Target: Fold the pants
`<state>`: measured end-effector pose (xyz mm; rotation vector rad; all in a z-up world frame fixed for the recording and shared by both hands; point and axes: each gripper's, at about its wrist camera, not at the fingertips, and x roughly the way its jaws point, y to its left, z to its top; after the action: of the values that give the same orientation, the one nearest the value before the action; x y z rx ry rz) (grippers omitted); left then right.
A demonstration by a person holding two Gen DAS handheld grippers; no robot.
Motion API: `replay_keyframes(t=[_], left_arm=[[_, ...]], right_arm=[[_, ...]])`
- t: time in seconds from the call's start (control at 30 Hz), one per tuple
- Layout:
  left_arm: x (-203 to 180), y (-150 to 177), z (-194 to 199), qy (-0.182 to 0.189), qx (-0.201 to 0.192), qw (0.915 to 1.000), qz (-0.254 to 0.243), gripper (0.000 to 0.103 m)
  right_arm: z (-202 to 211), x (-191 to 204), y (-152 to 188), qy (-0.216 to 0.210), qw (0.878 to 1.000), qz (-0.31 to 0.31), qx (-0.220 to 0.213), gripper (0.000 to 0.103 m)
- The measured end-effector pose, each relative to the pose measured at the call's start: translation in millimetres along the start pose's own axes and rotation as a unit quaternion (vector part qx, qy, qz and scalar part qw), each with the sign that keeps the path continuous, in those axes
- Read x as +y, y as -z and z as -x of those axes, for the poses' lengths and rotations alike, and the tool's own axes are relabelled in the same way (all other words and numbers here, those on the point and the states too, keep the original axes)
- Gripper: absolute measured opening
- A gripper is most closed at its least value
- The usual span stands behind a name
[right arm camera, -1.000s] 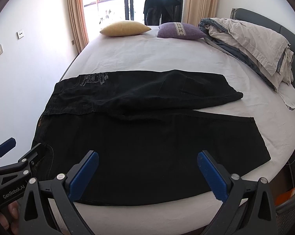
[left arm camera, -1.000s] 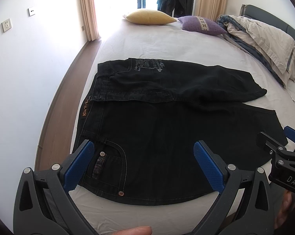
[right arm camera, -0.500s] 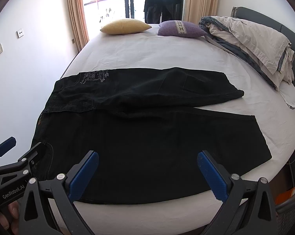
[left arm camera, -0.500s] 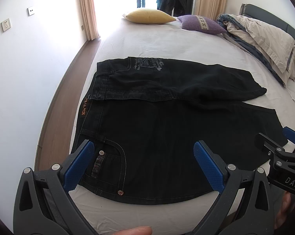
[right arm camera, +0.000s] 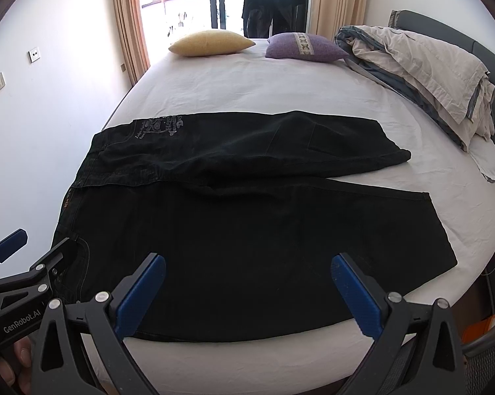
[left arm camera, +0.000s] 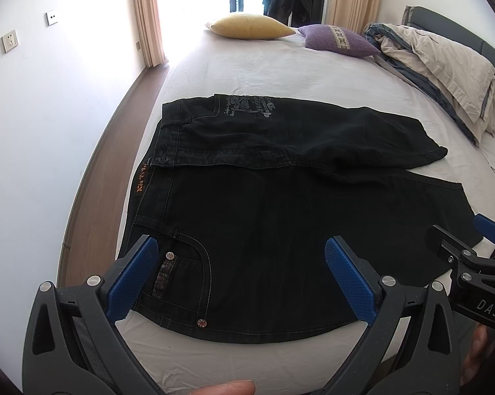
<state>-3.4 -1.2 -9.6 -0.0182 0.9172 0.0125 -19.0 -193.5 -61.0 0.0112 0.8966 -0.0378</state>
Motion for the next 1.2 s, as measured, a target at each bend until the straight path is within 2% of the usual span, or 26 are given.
replay_keyframes(t=[0.6,0.73,0.83,0.97,1.07,1.13,1.2], left_arm=[[0,4,-8,0.002,0.008,0.9999,-0.006,0.103],[8,-5,-17,0.032,0.009,0.9995,-0.001,0.103],[15,-29,-37,0.062,0.016,0.9977,-0.022,0.103],[24,-77,-73,0.053,0.005,0.9949,-0.085,0.103],[30,-121,-105,0.03,0.003,0.9889,-0.145,0.103],[39,-154,-129,0.019,0.005,0.986,-0.165,0.103],[47,-187,-155,0.021,0.015,0.9816,-0.189,0.103]], right_arm=[[-6,-1,2,-0.005,1.0,-0.001,0.016,0.103],[-16,-9,-2,-0.014,1.0,-0.003,0.025,0.103],[-25,-21,-9,-0.046,0.999,-0.008,0.027,0.103],[-37,-36,-29,-0.104,0.994,0.015,0.014,0.101],[-49,-47,-51,-0.129,0.991,0.042,0.003,0.092],[-61,-55,-66,-0.14,0.989,0.052,0.003,0.087],[-74,-62,-80,-0.15,0.987,0.06,0.005,0.08]])
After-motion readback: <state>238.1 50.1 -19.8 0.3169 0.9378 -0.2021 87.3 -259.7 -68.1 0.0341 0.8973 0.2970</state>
